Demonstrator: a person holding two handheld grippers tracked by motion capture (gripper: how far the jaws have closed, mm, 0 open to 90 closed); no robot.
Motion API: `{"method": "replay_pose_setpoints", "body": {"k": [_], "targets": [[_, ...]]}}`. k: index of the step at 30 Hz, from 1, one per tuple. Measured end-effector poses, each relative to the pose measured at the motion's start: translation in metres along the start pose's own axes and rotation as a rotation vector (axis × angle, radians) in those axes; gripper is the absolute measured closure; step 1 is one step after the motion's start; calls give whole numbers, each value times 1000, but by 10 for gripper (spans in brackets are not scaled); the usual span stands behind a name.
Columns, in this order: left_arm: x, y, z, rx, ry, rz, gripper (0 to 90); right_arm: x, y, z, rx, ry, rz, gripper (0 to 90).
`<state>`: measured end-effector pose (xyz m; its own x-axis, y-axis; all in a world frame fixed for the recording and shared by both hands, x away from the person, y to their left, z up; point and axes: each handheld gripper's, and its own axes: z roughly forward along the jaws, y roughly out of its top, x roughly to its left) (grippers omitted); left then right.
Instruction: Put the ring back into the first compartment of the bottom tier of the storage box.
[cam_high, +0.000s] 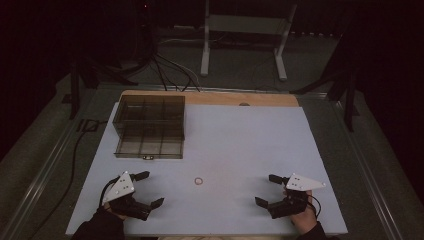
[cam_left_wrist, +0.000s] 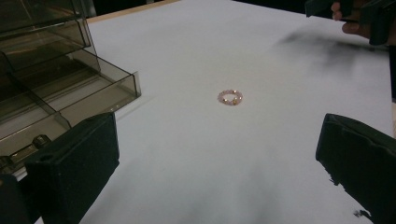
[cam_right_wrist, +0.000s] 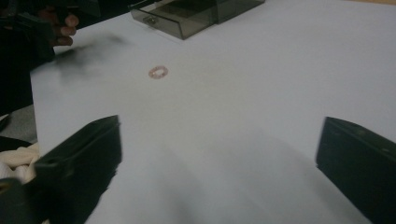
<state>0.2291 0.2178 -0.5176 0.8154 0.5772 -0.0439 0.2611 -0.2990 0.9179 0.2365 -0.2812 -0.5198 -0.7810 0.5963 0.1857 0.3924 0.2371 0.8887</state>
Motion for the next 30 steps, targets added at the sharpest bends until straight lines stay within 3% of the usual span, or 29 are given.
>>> {"method": "replay_pose_setpoints", "body": {"k": [19,30], "targets": [[-3,1,0,13,-22,9,6,2,2,-2,-15,-20,-24,0],[-6,5,3,35,-56,16,7,3,2,-2,-11,-21,-26,0]]}}
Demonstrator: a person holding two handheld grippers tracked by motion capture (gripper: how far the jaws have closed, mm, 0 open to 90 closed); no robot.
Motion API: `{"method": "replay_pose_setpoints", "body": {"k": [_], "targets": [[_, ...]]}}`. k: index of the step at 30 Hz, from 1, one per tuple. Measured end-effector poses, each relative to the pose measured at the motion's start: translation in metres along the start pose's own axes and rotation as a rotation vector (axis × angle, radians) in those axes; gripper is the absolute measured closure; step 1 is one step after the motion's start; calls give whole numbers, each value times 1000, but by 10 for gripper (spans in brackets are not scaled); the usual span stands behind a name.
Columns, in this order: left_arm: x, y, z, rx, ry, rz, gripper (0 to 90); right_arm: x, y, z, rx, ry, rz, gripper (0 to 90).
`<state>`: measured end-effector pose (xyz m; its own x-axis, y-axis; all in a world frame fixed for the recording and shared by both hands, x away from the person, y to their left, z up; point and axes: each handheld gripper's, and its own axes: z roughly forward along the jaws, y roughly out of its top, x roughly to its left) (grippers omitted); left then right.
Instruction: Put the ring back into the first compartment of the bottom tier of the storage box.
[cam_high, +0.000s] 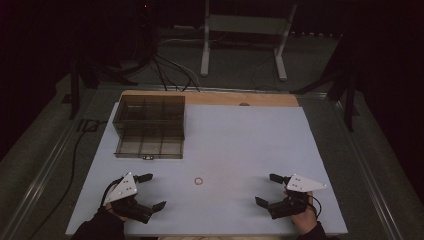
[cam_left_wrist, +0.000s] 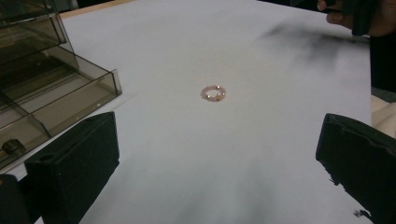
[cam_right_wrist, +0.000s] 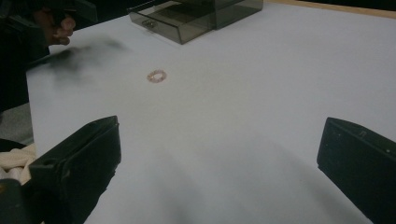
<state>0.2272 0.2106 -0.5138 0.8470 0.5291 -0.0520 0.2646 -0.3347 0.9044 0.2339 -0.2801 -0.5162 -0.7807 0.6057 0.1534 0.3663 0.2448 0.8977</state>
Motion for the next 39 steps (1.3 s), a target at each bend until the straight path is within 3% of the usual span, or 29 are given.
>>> {"method": "replay_pose_setpoints", "body": {"k": [18,39], "targets": [[0,20,3,-44,-52,0,6,0,-1,-1,1,-6,3,0],[0,36,16,-40,-78,6,6,2,-1,-1,3,-2,2,0]]}}
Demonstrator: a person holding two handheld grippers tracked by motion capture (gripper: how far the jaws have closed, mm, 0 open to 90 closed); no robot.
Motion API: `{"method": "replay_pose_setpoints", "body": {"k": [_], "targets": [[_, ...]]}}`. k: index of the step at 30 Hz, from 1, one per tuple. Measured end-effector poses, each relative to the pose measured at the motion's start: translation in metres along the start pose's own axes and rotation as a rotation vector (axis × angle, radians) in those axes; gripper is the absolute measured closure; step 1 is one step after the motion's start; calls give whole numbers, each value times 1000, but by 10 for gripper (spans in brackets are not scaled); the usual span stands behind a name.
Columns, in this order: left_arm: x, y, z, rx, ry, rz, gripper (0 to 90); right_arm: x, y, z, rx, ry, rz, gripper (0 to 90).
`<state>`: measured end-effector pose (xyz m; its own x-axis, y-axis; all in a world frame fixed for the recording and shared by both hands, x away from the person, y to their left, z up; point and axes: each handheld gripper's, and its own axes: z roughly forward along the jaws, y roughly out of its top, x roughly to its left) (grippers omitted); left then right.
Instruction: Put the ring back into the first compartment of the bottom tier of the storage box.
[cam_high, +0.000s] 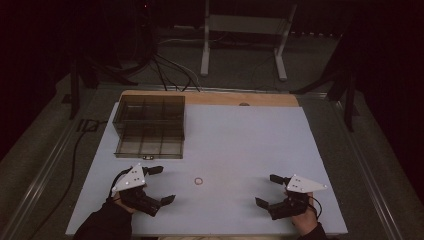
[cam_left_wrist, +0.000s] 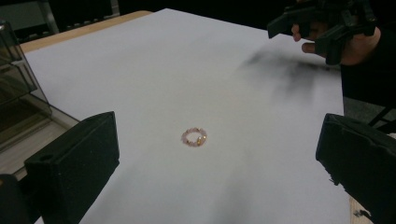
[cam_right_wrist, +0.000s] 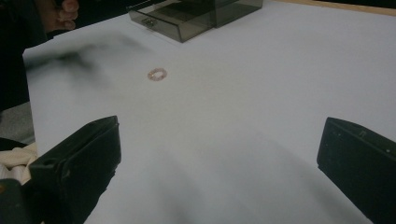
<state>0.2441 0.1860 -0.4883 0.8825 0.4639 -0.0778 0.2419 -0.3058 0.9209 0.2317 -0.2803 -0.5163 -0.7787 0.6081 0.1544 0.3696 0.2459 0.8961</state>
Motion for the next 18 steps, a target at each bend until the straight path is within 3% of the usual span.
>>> {"method": "replay_pose_setpoints", "body": {"k": [18], "targets": [[-1,12,13,8,-25,16,6,0,0,-1,0,-3,2,0]]}}
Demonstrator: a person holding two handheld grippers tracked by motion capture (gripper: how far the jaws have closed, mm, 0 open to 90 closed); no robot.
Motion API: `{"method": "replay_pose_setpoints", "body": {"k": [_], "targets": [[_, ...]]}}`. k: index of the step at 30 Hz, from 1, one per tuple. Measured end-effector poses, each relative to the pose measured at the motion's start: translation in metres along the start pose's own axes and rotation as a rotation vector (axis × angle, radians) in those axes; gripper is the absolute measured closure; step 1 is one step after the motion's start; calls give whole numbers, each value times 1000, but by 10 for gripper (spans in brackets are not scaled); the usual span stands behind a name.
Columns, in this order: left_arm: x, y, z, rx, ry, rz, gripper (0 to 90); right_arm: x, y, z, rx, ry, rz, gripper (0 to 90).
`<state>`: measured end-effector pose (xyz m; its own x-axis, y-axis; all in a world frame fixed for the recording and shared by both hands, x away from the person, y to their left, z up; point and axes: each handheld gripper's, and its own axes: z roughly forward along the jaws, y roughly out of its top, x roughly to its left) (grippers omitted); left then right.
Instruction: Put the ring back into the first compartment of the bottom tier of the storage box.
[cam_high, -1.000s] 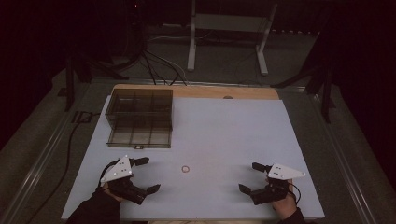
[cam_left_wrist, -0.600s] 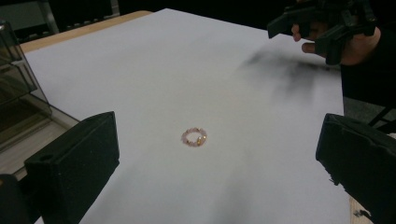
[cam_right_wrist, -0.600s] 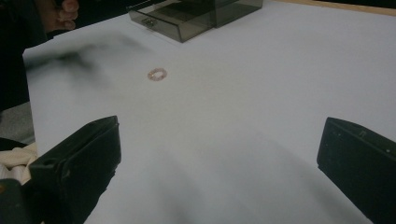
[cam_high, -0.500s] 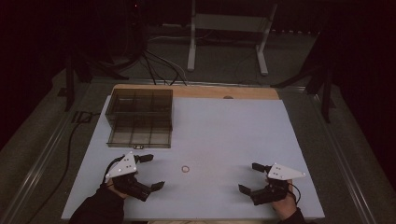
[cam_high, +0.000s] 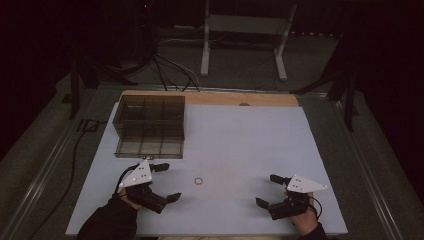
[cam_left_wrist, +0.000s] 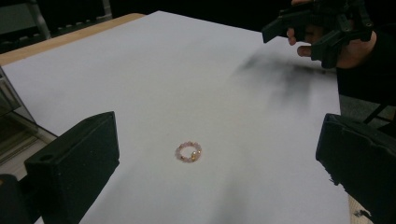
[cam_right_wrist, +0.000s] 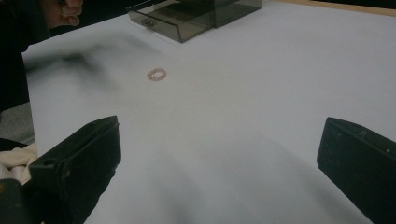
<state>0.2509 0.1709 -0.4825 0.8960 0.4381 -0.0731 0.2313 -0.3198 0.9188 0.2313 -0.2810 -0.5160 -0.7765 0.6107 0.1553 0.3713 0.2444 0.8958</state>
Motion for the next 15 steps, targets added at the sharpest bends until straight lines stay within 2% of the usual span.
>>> {"method": "replay_pose_setpoints", "body": {"k": [15], "targets": [[-1,7,12,11,-20,13,6,1,0,0,3,0,0,0]]}}
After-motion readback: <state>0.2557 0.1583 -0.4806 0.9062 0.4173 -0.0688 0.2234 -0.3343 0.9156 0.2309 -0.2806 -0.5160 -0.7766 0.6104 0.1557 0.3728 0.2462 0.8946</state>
